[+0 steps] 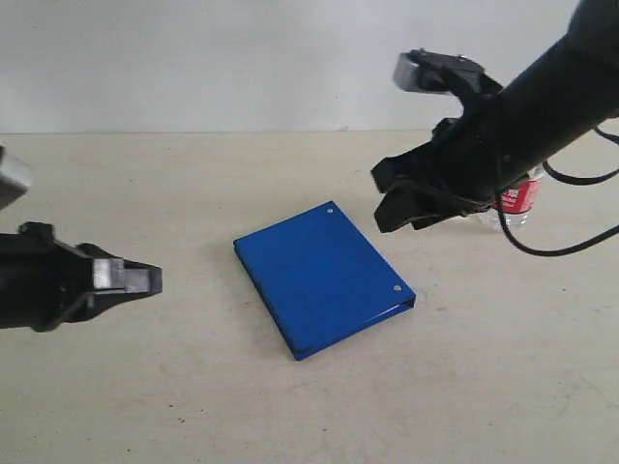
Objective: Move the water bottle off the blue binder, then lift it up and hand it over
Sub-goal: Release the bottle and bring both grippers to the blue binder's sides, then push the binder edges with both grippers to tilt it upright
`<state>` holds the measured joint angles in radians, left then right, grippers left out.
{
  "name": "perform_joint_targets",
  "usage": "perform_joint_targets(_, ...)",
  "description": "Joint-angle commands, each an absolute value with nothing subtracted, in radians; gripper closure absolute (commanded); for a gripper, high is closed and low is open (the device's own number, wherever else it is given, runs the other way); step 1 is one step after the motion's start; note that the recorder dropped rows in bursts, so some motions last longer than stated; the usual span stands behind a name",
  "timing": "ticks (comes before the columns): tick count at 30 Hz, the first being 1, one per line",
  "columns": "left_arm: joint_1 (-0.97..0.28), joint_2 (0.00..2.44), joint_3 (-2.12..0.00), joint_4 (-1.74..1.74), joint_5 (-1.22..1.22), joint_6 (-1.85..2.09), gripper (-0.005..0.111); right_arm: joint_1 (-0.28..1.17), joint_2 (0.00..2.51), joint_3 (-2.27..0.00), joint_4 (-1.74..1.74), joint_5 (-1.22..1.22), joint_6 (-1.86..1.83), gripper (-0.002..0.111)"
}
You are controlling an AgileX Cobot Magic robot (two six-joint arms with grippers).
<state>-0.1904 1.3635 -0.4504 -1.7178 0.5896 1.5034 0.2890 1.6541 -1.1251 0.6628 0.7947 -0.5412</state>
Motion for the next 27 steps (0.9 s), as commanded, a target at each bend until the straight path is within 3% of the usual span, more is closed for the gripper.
perform_joint_targets(1,-0.285,1.524,-0.565,-1.744,0.555,1.511,0.102,0.197,1.724,-1.132,0.880,0.889,-0.714,0.067)
perform_joint_targets(7,-0.309,1.714,-0.745,-1.744,0.513,1.481,0.102,0.220,1.832,-1.132,0.886,0.825,-0.806,0.066)
perform_joint_targets(9,-0.309,1.770,-0.793,-1.744,0.502,1.528,0.097,0.220,1.851,-1.132,0.886,0.782,-0.817,0.066)
perform_joint_targets(12,-0.309,1.839,-0.846,-1.744,0.504,1.527,0.075,0.219,1.870,-1.132,0.877,0.772,-0.882,0.064)
perform_joint_targets(16,-0.309,1.926,-0.904,-1.744,0.504,1.357,0.039,0.220,1.898,-1.132,0.895,0.731,-0.949,0.046)
perform_joint_targets(19,-0.310,1.979,-0.926,-1.744,0.510,1.267,0.024,0.220,1.919,-1.141,0.897,0.670,-0.948,0.045)
perform_joint_targets(27,-0.310,2.041,-0.931,-1.744,0.560,1.269,0.024,0.220,2.003,-1.151,0.908,0.557,-0.946,0.045)
